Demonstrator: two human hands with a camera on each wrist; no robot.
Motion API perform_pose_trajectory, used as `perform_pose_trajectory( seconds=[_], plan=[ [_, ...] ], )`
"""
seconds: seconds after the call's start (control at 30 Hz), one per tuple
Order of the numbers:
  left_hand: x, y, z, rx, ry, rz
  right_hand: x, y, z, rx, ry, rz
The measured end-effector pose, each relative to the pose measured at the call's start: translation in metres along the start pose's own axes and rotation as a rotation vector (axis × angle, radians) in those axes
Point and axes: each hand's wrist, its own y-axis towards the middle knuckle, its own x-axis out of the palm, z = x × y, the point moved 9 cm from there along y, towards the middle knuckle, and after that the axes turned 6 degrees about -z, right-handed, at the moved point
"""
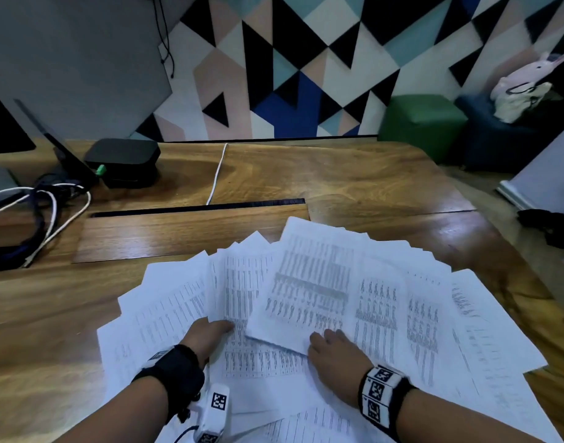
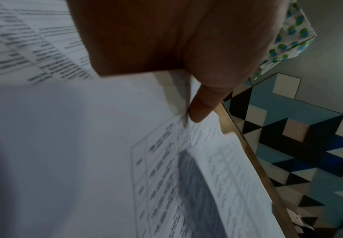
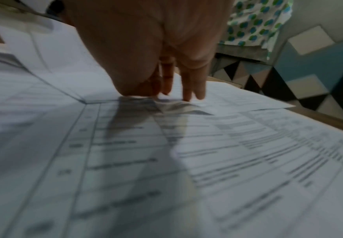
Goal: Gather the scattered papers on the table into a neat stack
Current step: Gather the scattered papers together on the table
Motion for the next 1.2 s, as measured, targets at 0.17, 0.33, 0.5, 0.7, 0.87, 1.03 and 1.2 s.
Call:
perform_pose_trajectory(
  seconds=[0.17, 0.33, 0.5, 0.7, 0.87, 1.03, 1.2],
  plan=[
    [0.006, 0.004, 0.014, -0.007, -0.035, -0.025, -0.004, -0.041, -0.026, -0.411, -0.048, 0.03],
    [0.018, -0.004, 0.016, 0.073, 0.12, -0.019, -0.02, -0.047, -0.027, -0.343, 0.237, 0.079],
    [-0.002, -0.005, 0.012, 0.085, 0.062, 0.038, 0.001, -0.081, 0.128, 0.915, 0.808, 0.105],
    [-0.028, -0.008, -0.004, 0.069, 0.043, 0.119, 0.059, -0.101, 0.156, 1.321, 0.995, -0.209],
    [-0.04, 0.002, -0.016, 0.051, 0.043, 0.162, 0.058, -0.076, 0.162, 1.123, 1.179, -0.198],
    [-0.039, -0.004, -0.015, 0.037, 0.047, 0.125, 0.051, -0.069, 0.155, 0.928, 1.338, -0.297],
    [-0.037, -0.012, -0.009, 0.081, 0.082, 0.146, 0.065, -0.059, 0.123, 0.911, 1.728, -0.202]
  ],
)
